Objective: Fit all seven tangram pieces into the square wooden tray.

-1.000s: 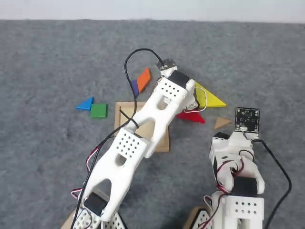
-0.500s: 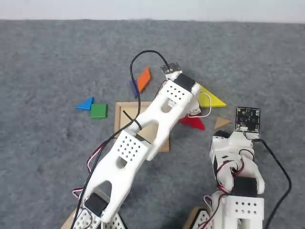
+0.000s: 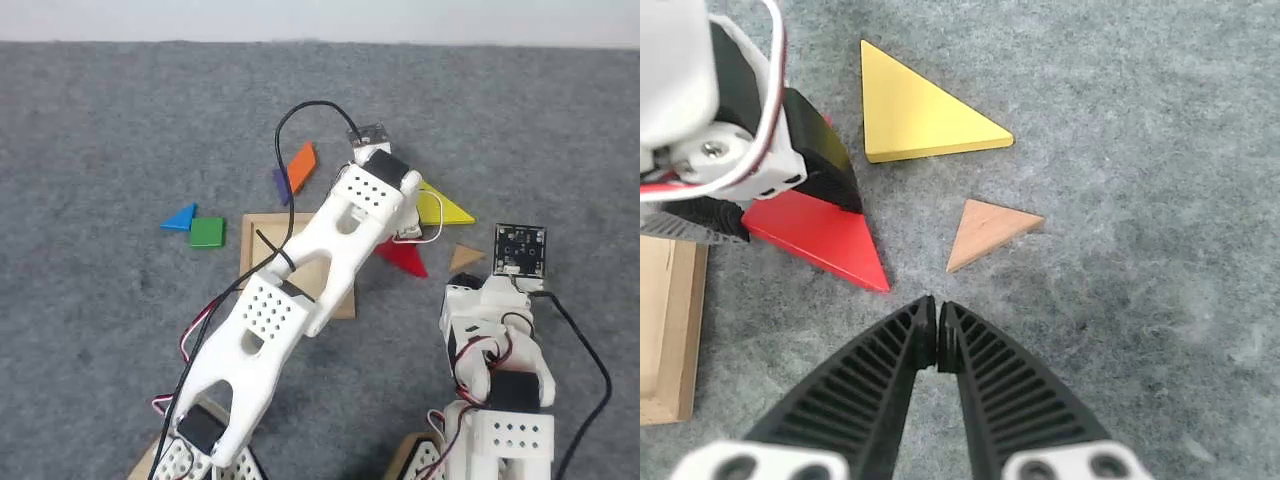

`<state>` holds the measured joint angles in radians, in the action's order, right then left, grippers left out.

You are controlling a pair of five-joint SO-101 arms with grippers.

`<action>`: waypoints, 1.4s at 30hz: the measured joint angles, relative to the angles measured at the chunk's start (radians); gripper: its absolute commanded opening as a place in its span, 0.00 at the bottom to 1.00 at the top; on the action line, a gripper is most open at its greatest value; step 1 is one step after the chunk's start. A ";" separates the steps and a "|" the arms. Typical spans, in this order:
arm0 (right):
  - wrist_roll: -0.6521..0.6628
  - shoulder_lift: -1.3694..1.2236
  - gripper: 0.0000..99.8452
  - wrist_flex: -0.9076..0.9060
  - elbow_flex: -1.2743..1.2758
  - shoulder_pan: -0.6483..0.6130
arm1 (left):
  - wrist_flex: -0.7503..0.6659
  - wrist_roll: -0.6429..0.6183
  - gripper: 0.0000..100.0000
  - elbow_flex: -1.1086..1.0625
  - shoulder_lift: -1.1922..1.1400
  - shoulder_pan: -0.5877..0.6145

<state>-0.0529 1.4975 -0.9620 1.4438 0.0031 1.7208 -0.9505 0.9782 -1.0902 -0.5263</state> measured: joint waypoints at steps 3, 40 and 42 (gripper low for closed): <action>0.000 0.000 0.03 0.000 0.000 0.000 | 0.002 0.003 0.22 0.000 0.005 0.000; 0.000 0.000 0.03 0.034 0.002 0.048 | -0.066 0.135 0.01 0.100 0.025 -0.094; 0.000 0.000 0.03 0.035 0.002 0.048 | -0.075 0.135 0.01 0.100 0.025 -0.095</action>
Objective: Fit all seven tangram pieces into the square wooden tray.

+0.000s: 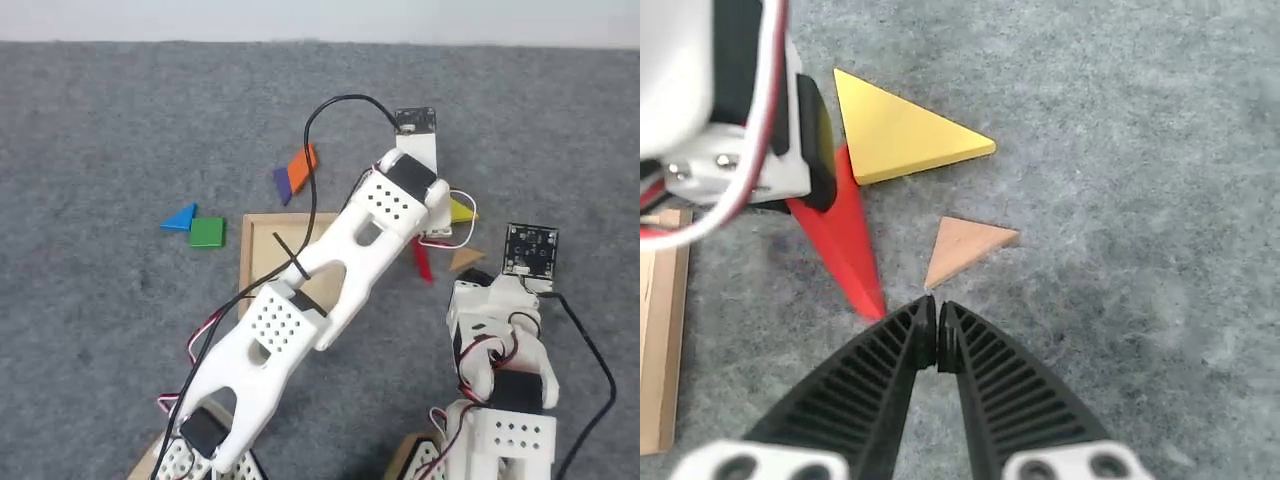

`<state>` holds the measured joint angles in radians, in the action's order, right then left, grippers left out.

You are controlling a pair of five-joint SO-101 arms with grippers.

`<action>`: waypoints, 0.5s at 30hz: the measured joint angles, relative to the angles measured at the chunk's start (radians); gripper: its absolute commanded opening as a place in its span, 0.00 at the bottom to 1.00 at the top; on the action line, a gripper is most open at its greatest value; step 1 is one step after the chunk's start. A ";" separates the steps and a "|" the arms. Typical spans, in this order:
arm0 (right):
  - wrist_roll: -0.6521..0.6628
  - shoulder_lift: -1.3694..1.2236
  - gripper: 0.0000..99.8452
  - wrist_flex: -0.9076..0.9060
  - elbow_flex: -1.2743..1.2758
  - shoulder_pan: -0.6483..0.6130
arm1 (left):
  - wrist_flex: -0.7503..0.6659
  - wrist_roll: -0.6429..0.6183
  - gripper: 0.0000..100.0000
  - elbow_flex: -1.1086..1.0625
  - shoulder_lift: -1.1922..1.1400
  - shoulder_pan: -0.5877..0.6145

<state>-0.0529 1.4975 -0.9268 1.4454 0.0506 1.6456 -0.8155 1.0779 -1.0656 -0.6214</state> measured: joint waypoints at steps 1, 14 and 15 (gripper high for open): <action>0.000 0.000 0.03 0.000 0.000 0.000 | -0.003 0.000 0.01 0.000 0.000 -0.002; 0.000 0.000 0.03 0.028 0.000 0.037 | -0.028 0.000 0.01 0.068 -0.041 -0.008; 0.000 0.000 0.03 0.034 0.000 0.046 | -0.025 0.000 0.01 0.077 -0.044 -0.009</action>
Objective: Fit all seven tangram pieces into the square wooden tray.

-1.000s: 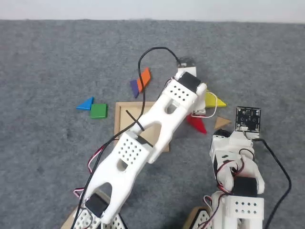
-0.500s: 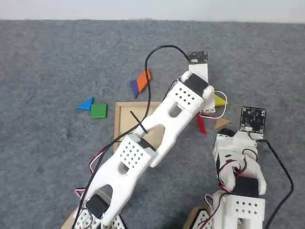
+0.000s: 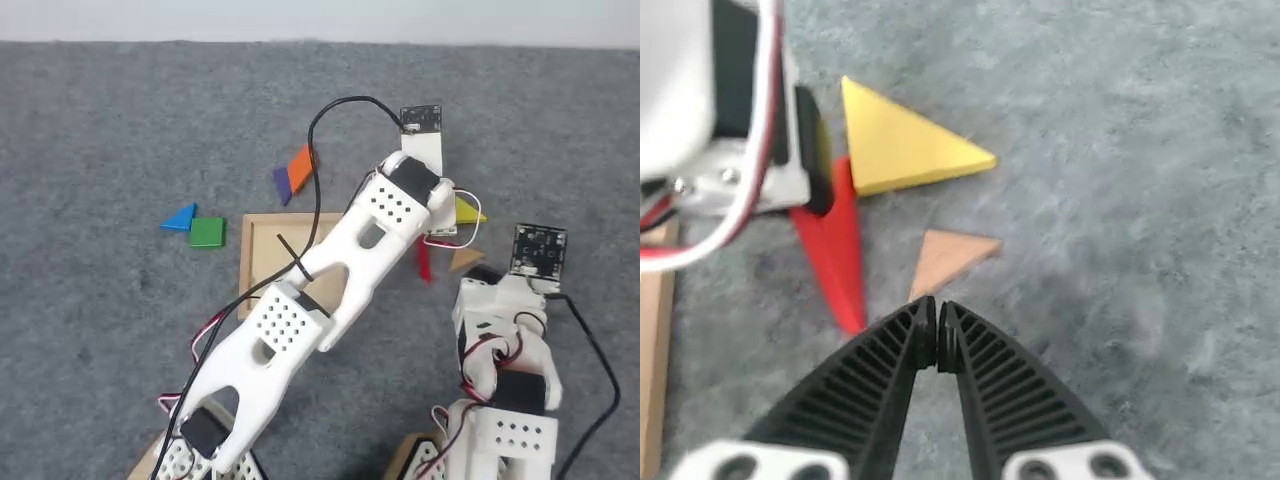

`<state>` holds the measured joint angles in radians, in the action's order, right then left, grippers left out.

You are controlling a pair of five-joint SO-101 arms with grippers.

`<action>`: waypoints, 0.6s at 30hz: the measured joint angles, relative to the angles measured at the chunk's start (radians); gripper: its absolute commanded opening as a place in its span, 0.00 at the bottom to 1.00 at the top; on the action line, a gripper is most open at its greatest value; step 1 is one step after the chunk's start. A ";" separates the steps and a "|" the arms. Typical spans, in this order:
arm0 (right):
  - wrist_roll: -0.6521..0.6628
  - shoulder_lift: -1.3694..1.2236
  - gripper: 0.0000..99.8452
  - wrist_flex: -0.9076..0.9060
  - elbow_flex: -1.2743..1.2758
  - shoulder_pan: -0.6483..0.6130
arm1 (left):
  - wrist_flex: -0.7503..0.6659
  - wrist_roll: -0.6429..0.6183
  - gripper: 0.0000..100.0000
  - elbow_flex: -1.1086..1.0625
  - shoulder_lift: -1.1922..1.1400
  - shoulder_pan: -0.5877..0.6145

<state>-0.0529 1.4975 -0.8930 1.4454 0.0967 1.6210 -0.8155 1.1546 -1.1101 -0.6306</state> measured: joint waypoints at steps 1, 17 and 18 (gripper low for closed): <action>0.000 0.000 0.03 0.003 0.000 0.008 | 0.008 0.000 0.01 0.009 -0.005 0.000; 0.000 0.000 0.03 0.018 0.021 0.018 | 0.072 0.140 0.01 0.020 0.005 -0.006; 0.000 0.000 0.03 0.018 0.021 0.018 | 0.072 0.140 0.01 0.018 0.008 -0.006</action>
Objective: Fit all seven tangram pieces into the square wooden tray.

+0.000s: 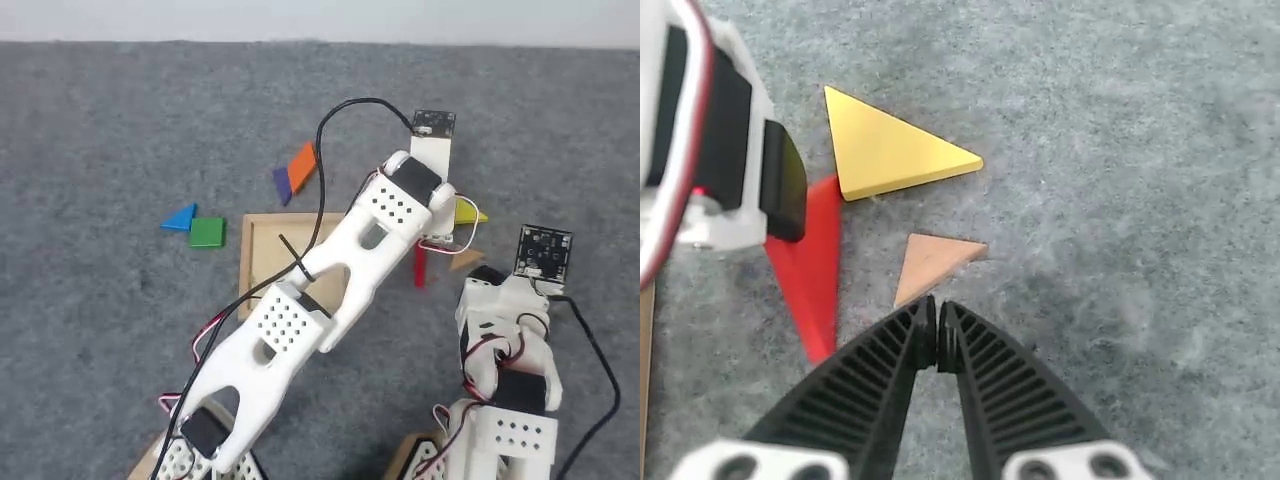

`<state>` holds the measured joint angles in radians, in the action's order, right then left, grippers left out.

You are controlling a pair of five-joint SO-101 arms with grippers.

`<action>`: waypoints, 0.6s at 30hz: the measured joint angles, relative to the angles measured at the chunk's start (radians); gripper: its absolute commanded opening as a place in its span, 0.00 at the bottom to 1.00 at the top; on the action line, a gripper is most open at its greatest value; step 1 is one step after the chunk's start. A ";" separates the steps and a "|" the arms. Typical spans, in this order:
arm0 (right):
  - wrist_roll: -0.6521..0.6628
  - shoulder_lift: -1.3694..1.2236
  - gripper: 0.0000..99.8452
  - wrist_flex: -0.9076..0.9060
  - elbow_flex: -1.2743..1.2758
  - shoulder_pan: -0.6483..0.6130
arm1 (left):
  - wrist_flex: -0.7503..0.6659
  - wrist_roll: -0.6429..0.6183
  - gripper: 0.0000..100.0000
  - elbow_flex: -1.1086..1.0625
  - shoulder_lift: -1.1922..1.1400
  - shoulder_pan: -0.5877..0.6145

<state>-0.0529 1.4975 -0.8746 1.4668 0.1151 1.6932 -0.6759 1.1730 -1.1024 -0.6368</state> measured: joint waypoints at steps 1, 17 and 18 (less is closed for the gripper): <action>0.000 0.000 0.03 0.000 0.000 0.000 | 0.002 0.005 0.01 -0.003 0.005 -0.002; 0.000 0.000 0.03 0.052 0.034 0.025 | 0.018 0.155 0.01 -0.393 0.290 -0.005; 0.000 0.000 0.03 0.055 0.034 0.025 | 0.021 0.172 0.01 -0.422 0.318 -0.003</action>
<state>-0.0529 1.4975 -0.8193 1.5006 0.1396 1.7146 -0.5040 0.7511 -0.7848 -0.6398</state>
